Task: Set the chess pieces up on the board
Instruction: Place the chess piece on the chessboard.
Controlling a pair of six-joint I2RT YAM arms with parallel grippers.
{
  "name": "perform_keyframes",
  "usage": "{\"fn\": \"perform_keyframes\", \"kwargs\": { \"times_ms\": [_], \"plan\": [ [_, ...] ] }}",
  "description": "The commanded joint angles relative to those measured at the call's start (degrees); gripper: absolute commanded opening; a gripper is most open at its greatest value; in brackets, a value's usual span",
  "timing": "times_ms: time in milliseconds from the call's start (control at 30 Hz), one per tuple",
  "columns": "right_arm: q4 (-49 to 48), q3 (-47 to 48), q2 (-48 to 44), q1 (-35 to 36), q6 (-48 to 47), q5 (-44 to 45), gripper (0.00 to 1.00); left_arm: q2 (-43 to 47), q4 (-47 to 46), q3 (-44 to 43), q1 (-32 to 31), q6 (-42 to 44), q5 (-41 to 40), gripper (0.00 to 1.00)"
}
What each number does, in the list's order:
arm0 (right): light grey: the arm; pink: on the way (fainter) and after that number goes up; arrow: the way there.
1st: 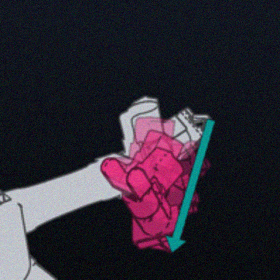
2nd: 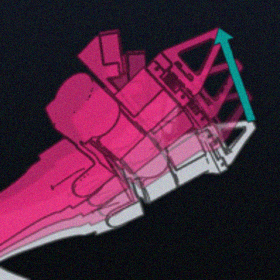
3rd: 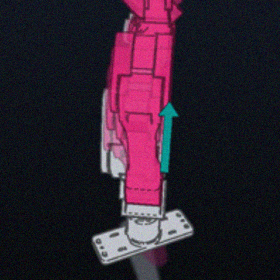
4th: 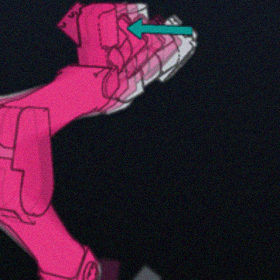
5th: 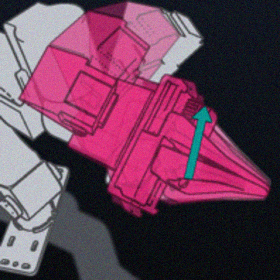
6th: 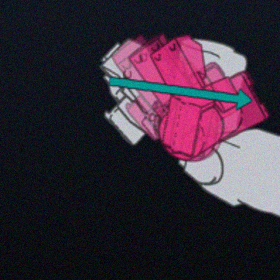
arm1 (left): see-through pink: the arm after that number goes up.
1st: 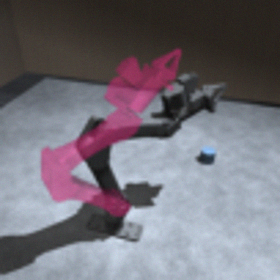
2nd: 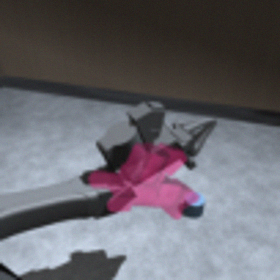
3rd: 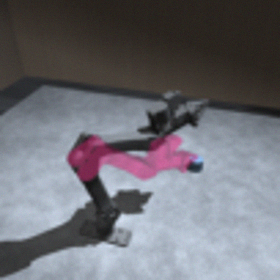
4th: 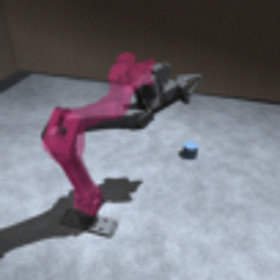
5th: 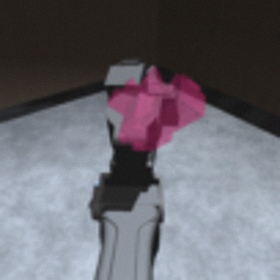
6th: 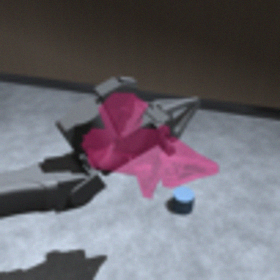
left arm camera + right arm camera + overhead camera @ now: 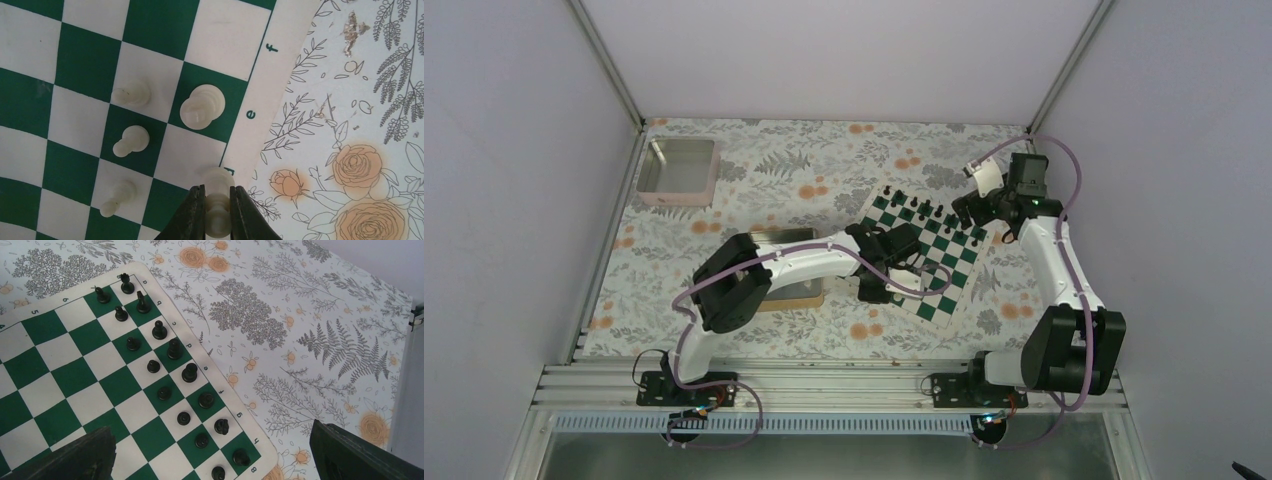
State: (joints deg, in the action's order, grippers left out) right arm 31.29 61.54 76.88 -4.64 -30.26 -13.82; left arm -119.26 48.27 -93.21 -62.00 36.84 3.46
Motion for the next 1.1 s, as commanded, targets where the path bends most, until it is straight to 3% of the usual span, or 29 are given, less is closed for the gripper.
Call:
{"fn": "perform_keyframes", "kwargs": {
  "times_ms": [0,900,1067],
  "plan": [
    [-1.2,-1.0,-0.8,-0.6,-0.2,-0.7,1.00,-0.4,-1.6,-1.7,-0.4,0.9,-1.0,0.02],
    [-1.5,-0.6,-0.3,-1.5,-0.5,-2.2,1.00,-3.4,-2.5,-2.7,-0.3,2.0,-2.8,0.02],
    [-1.4,-0.6,-0.1,-1.6,-0.7,-2.5,1.00,-3.3,-2.3,-2.3,-0.3,2.2,-2.9,0.06]
  ]
}}
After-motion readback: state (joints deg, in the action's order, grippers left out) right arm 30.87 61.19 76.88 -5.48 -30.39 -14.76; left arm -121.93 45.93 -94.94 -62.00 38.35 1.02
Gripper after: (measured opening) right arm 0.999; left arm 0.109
